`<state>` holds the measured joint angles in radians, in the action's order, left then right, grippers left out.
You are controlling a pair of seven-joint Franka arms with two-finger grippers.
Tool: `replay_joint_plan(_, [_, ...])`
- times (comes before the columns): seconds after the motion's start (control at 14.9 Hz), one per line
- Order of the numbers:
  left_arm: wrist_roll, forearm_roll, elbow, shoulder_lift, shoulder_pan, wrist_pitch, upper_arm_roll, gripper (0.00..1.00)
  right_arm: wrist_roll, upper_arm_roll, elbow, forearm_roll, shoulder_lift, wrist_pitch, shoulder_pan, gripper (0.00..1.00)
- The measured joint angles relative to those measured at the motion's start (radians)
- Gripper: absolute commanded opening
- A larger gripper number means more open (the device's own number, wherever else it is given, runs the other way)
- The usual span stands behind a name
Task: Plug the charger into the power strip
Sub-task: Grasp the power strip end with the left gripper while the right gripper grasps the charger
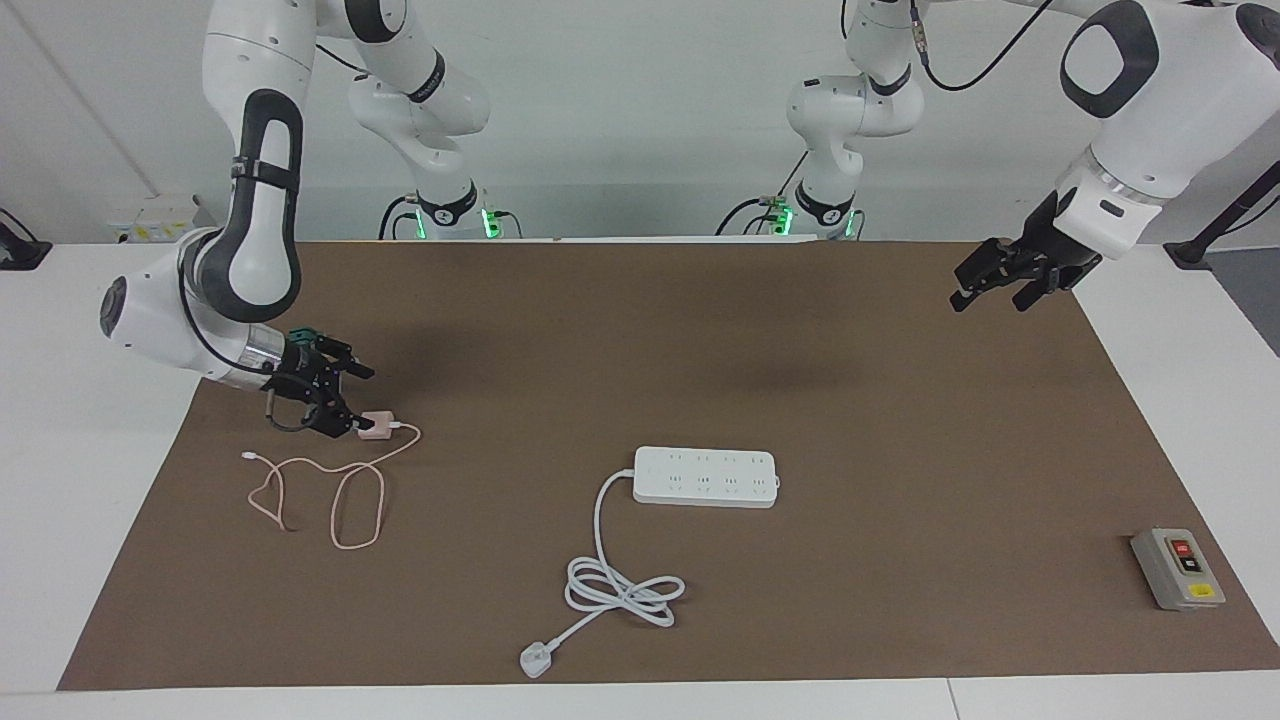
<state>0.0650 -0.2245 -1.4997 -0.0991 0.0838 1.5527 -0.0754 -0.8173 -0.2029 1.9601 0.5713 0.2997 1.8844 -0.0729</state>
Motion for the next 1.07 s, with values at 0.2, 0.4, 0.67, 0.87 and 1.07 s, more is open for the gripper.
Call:
replay_joint_plan(0.2, [0.027, -0.088, 0.0, -0.003, -0.001, -0.001, -0.003, 1.0, 0.062, 0.0, 0.03, 0.043, 0.001, 0.021, -0.012, 1.0])
replay_joint_plan(0.4, [0.054, -0.2, 0.0, -0.023, -0.041, -0.007, -0.004, 1.0, 0.104, -0.001, 0.037, 0.053, 0.005, 0.044, -0.02, 1.0])
replay_joint_plan(0.67, [-0.01, -0.376, 0.001, -0.067, -0.098, -0.024, -0.005, 1.0, 0.144, -0.001, 0.038, 0.058, 0.031, 0.07, -0.022, 1.0])
replay_joint_plan(0.87, [-0.065, -0.424, 0.002, -0.071, -0.106, -0.025, -0.005, 1.0, 0.162, -0.001, 0.038, 0.084, 0.058, 0.088, -0.027, 1.0])
replay_joint_plan(1.07, [-0.077, -0.517, 0.002, -0.071, -0.129, -0.038, -0.005, 1.0, 0.165, -0.001, 0.038, 0.091, 0.063, 0.099, -0.029, 1.0])
